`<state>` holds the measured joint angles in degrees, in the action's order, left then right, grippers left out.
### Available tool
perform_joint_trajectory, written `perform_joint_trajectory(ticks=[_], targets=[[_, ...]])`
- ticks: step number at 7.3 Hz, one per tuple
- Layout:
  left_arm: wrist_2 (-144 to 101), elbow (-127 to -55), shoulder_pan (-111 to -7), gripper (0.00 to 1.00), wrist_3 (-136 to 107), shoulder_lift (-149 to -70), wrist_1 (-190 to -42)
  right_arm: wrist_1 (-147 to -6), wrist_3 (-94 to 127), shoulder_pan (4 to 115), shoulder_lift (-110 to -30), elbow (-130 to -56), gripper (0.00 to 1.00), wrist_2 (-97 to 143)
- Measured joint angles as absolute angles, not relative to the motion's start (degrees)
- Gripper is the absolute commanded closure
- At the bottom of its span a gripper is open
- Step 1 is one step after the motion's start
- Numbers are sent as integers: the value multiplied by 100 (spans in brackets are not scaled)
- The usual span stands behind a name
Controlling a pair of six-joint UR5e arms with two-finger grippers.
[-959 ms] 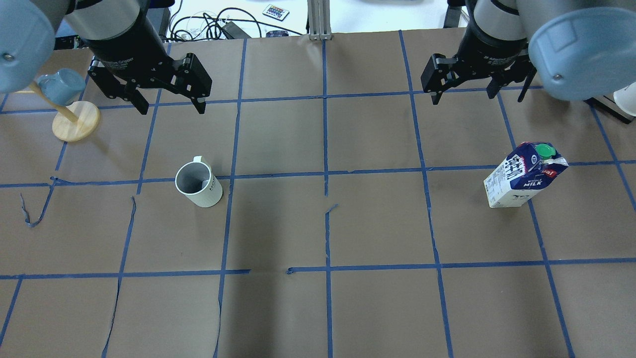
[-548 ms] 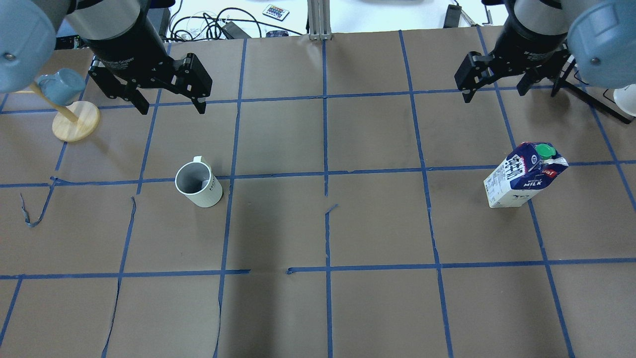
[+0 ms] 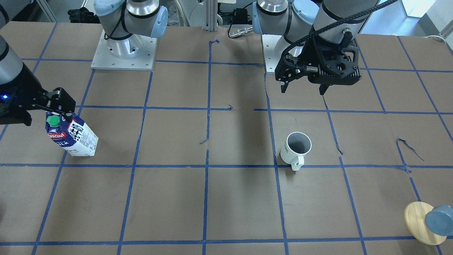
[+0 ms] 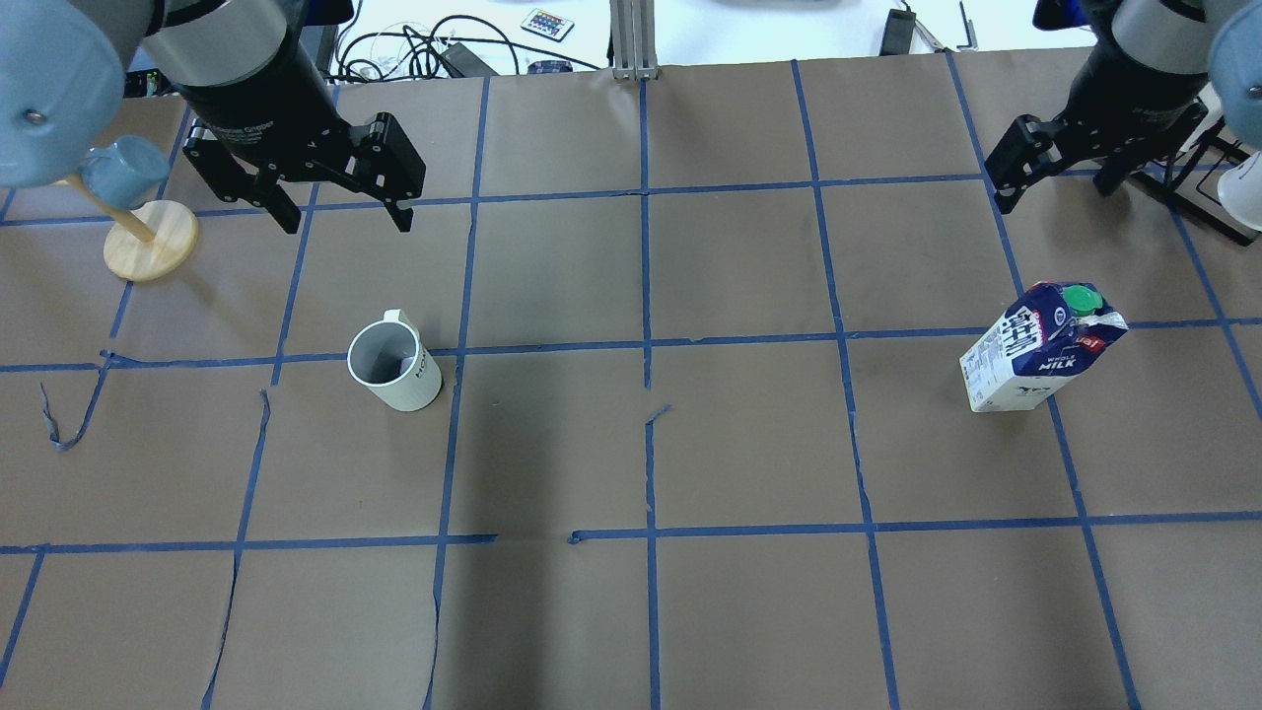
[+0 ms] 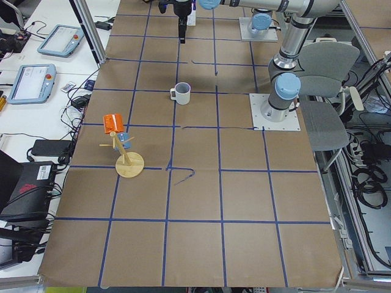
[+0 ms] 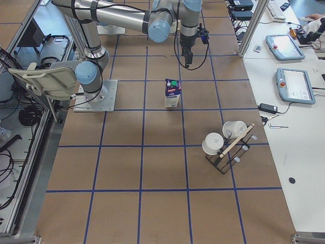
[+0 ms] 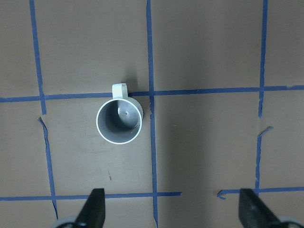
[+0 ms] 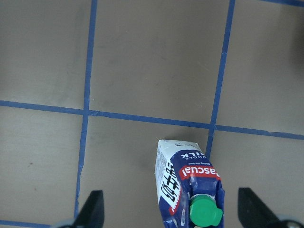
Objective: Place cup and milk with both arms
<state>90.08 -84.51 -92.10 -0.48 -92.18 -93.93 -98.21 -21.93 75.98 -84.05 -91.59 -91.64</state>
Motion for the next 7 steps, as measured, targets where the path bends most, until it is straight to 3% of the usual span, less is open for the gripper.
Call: perform_joint_trajectory(ticks=[5, 7], targets=[[9011, -8499, -9211, 0, -50, -9230, -9426, -9928, -2652, 7030, -8286, -9769, 0, -9153], [9015, -8915, -9235, 0, -116, -9260, -9449, -10112, -2609, 6936, -8275, -10040, 9, -9167]])
